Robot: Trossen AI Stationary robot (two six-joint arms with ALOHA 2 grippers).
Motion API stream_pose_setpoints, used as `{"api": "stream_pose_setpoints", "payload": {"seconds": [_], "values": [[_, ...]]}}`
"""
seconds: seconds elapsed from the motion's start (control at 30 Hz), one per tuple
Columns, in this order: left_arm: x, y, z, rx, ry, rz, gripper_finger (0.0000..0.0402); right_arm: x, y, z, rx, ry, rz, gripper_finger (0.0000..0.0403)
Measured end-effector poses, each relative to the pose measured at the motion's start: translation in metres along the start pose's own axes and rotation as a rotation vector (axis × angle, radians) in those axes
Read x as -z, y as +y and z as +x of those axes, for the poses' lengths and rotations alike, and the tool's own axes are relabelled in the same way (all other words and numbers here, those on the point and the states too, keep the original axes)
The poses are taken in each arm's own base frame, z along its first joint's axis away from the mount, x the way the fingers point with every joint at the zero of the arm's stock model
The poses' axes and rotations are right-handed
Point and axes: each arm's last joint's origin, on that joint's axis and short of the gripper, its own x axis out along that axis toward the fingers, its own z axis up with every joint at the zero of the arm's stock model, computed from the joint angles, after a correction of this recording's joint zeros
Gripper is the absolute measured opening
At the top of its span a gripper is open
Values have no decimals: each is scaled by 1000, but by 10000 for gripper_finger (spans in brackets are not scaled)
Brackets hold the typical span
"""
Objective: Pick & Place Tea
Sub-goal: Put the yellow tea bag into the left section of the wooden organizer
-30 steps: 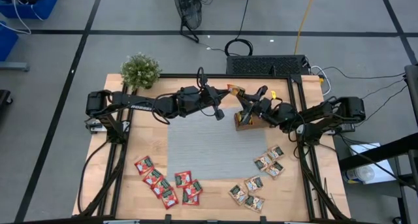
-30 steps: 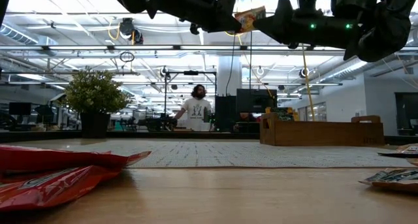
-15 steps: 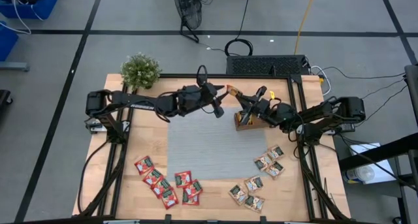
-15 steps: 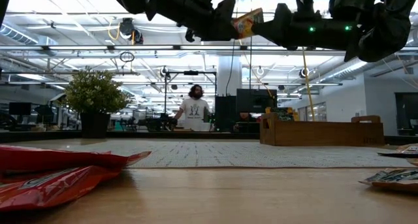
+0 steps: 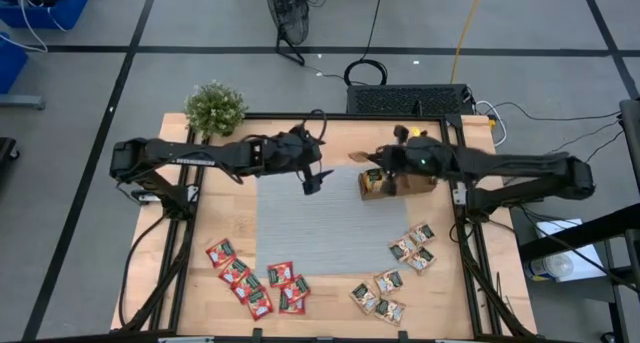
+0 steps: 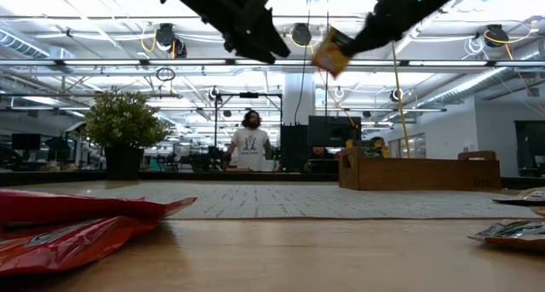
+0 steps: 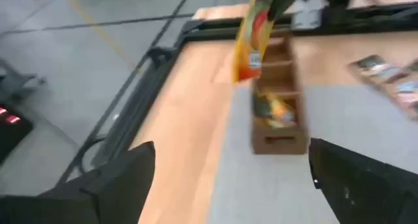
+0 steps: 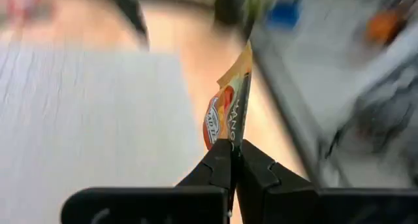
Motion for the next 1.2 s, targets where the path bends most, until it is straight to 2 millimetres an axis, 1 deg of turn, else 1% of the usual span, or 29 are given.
{"api": "stream_pose_setpoints", "payload": {"seconds": [0.1, 0.17, 0.23, 0.3, 0.43, 0.57, 0.67, 0.8, 0.93, 1.03, 1.2], "values": [[1, -4, -1, 72, 4, 26, 388, -5, -7, -11, -103, 207, -17, 0], [1, -6, 0, 107, 4, 46, 381, 1, -6, -10, -232, 302, -55, 0], [0, -9, -1, 124, -4, 56, 375, 6, -3, -2, -307, 352, -53, 0], [0, -9, -1, 128, -6, 56, 370, 12, -2, 10, -338, 420, -47, 0], [1, -12, -2, 136, 9, 58, 366, 25, 4, 34, -365, 528, -81, 0], [4, -12, -2, 140, 38, 47, 371, 35, 9, 50, -346, 605, -123, 0], [6, -13, -1, 142, 49, 43, 375, 41, 10, 58, -307, 635, -154, 0], [13, -14, 1, 142, 56, 44, 376, 45, 11, 67, -282, 591, -198, 0], [25, -15, 4, 140, 55, 42, 371, 48, 11, 72, -285, 592, -206, 0], [34, -15, 7, 134, 62, 33, 370, 52, 12, 76, -327, 612, -187, 0], [40, -15, 9, 125, 42, 27, 377, 57, 14, 84, -341, 645, -183, 0]]}}
